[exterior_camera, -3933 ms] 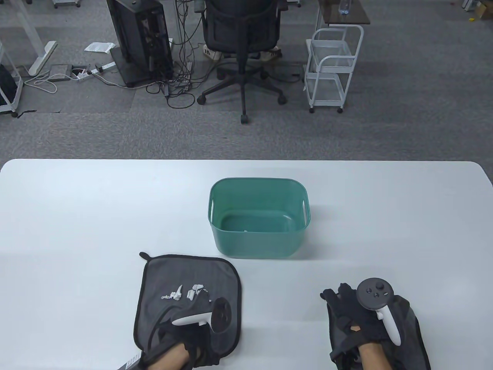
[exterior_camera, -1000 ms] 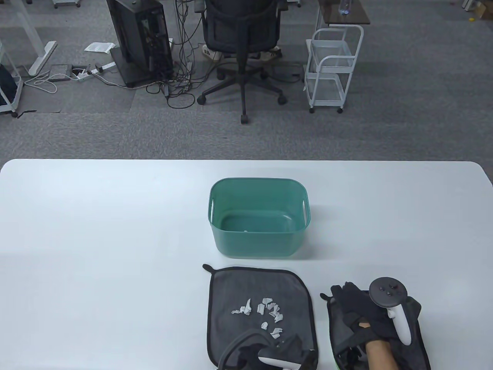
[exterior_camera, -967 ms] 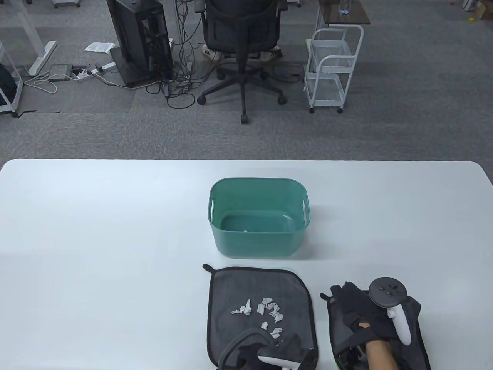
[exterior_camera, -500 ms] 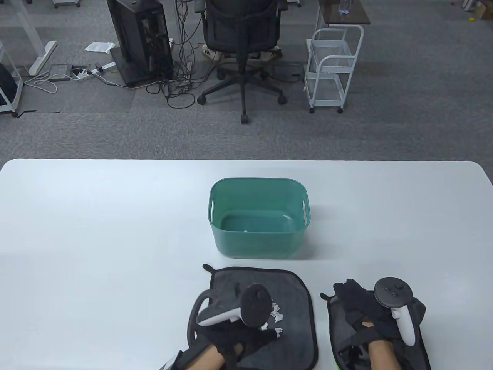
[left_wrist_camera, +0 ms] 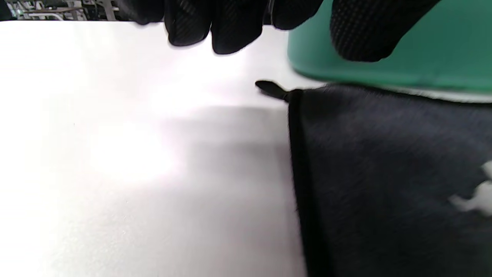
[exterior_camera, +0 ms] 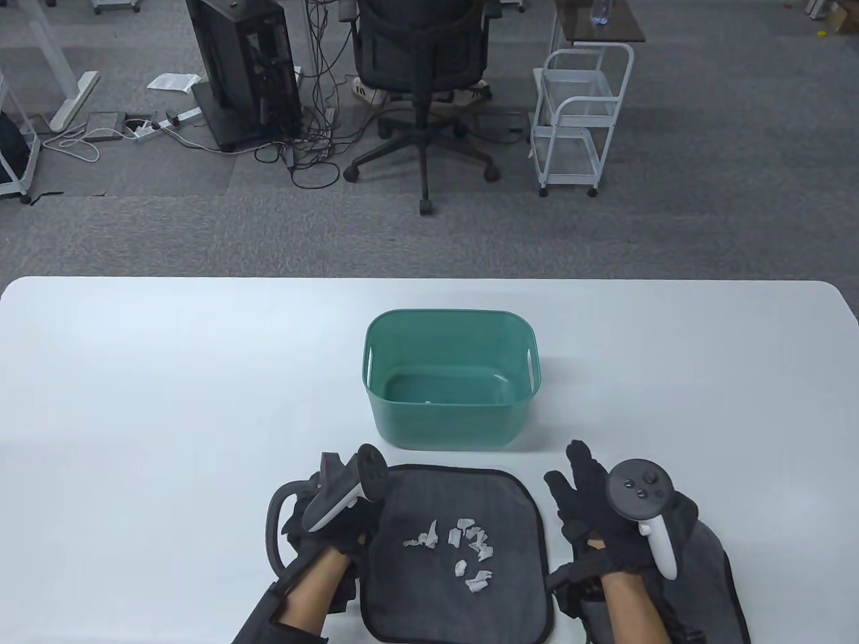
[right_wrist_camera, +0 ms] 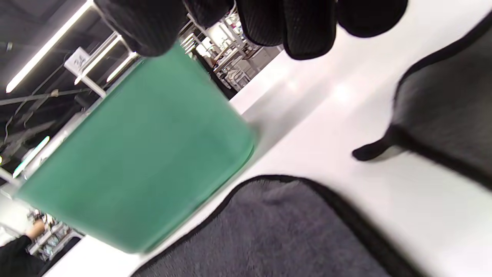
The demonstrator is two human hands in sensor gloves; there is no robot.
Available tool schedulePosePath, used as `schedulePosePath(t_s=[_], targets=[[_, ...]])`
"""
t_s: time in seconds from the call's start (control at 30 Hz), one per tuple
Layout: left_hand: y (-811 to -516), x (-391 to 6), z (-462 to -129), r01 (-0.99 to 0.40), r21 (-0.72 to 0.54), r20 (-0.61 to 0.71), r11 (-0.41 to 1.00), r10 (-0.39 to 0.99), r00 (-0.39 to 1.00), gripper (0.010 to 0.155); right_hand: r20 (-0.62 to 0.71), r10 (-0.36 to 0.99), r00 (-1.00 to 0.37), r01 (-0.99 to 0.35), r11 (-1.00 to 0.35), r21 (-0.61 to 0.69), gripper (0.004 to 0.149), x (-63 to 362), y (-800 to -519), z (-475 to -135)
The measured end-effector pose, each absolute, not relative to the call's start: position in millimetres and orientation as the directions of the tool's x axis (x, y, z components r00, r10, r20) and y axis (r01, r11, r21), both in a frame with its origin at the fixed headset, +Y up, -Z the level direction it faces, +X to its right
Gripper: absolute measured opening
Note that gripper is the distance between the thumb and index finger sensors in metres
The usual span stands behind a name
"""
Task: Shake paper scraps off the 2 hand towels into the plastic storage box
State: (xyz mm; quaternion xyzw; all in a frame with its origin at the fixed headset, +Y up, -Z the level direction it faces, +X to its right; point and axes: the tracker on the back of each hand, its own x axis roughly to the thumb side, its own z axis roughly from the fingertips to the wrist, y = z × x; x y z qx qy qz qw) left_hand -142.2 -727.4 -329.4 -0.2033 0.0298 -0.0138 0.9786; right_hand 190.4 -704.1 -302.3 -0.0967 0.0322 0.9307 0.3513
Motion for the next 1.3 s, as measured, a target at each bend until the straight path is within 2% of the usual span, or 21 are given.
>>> schedulePosePath(t_s=[0.07,0.1,0.13,0.27,0.53,0.8,0.93,1.07,1.3], targets=[[-731,-143,-332,0.003,-0.397,-0.072,0.918,-0.035,0.997,0.069,-0.211,0.555,-0.805,-0.575,-0.817,0.049,0.061,175,-712,-311],[-733,-142,-334,-0.004,-0.405,-0.042,0.914,-0.014,0.999,0.070,-0.224,0.500,-0.836,-0.526,-0.847,0.072,0.060,168,-717,-315],[-734,-141,-335,-0.011,-0.408,-0.013,0.913,0.006,1.000,0.070,-0.230,0.462,-0.856,-0.491,-0.867,0.085,0.059,163,-723,-319],[-741,-140,-343,-0.009,-0.440,-0.033,0.898,-0.007,0.999,0.069,-0.257,0.334,-0.907,-0.378,-0.914,0.148,0.058,152,-741,-331],[-757,-143,-352,-0.045,-0.541,-0.046,0.840,0.023,0.999,0.070,-0.263,0.214,-0.941,-0.274,-0.937,0.216,0.060,141,-760,-338],[-771,-136,-353,0.036,-0.577,-0.034,0.816,-0.069,0.997,0.063,-0.292,0.183,-0.939,-0.260,-0.932,0.251,0.054,145,-769,-339],[-767,-137,-352,0.012,-0.561,-0.040,0.828,-0.041,0.998,0.057,-0.272,0.136,-0.953,-0.207,-0.946,0.251,0.048,139,-770,-338],[-766,-137,-352,-0.004,-0.548,-0.040,0.836,-0.021,0.999,0.044,-0.247,0.135,-0.959,-0.194,-0.954,0.230,0.041,135,-768,-336],[-742,-134,-344,-0.042,-0.452,-0.029,0.891,0.032,0.999,0.041,-0.206,0.203,-0.957,-0.231,-0.965,0.122,0.040,132,-749,-325]])
